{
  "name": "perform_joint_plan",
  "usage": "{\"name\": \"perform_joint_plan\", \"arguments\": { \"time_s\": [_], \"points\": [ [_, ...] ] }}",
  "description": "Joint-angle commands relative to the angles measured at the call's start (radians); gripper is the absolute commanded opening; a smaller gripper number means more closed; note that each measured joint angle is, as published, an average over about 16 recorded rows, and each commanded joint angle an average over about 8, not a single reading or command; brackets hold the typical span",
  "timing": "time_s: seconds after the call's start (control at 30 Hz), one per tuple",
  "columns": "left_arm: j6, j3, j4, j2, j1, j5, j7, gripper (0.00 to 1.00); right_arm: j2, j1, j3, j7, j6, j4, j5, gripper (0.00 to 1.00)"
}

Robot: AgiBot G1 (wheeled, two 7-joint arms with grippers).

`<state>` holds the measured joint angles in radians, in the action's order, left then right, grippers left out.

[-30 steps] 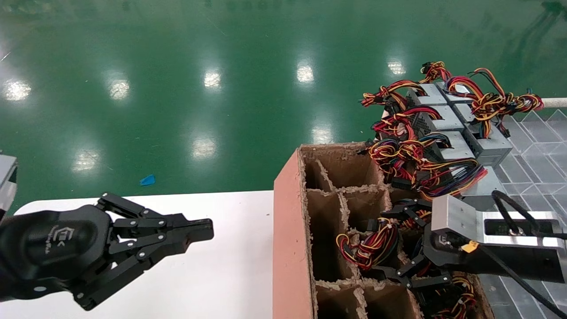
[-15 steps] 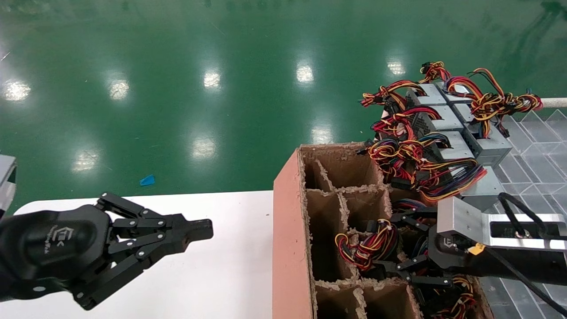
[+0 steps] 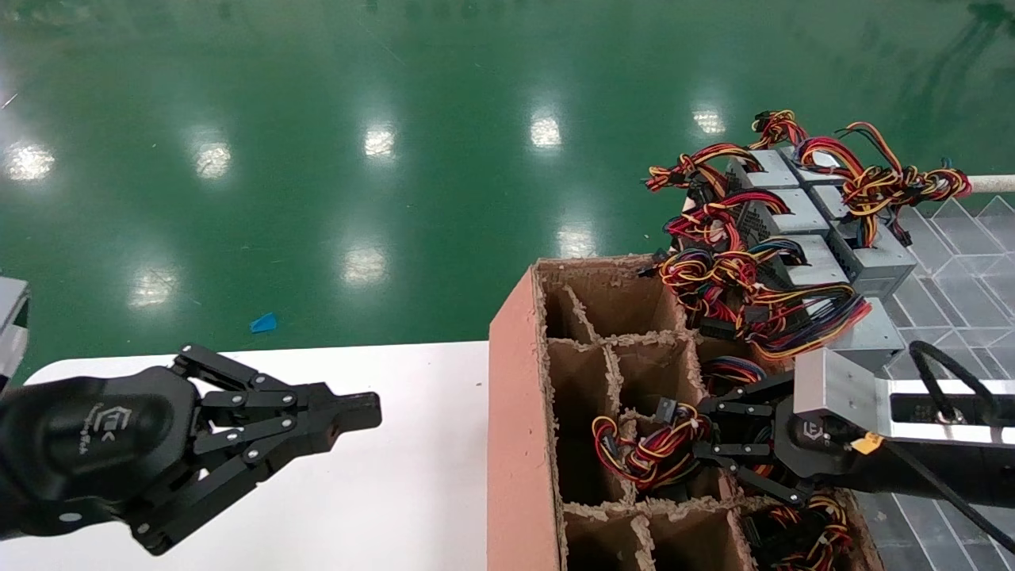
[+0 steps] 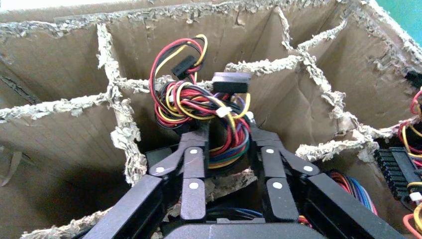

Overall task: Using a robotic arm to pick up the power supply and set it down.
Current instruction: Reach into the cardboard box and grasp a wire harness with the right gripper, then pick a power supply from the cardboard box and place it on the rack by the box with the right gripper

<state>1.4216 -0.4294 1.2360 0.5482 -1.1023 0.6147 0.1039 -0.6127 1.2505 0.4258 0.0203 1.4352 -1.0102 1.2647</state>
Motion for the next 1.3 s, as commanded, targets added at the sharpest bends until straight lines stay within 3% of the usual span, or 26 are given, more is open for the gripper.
{"name": "perform_joint_plan", "arguments": {
  "time_s": [0.03, 0.57, 1.07, 1.3],
  "points": [
    [0.0, 0.0, 0.0, 0.0, 0.0, 0.0, 0.0, 0.0, 0.003, -0.003, -0.003, 0.002, 0.0, -0.004, -0.006, 0.0],
    [0.0, 0.0, 0.0, 0.0, 0.0, 0.0, 0.0, 0.0, 0.054, -0.027, -0.059, -0.013, -0.012, -0.04, -0.091, 0.0],
    [0.0, 0.0, 0.0, 0.0, 0.0, 0.0, 0.0, 0.0, 0.069, -0.03, -0.23, 0.123, 0.004, -0.042, -0.365, 0.0],
    [0.0, 0.0, 0.0, 0.0, 0.0, 0.0, 0.0, 0.0, 0.08, -0.019, -0.31, 0.192, -0.028, -0.036, -0.445, 0.0]
  ]
}}
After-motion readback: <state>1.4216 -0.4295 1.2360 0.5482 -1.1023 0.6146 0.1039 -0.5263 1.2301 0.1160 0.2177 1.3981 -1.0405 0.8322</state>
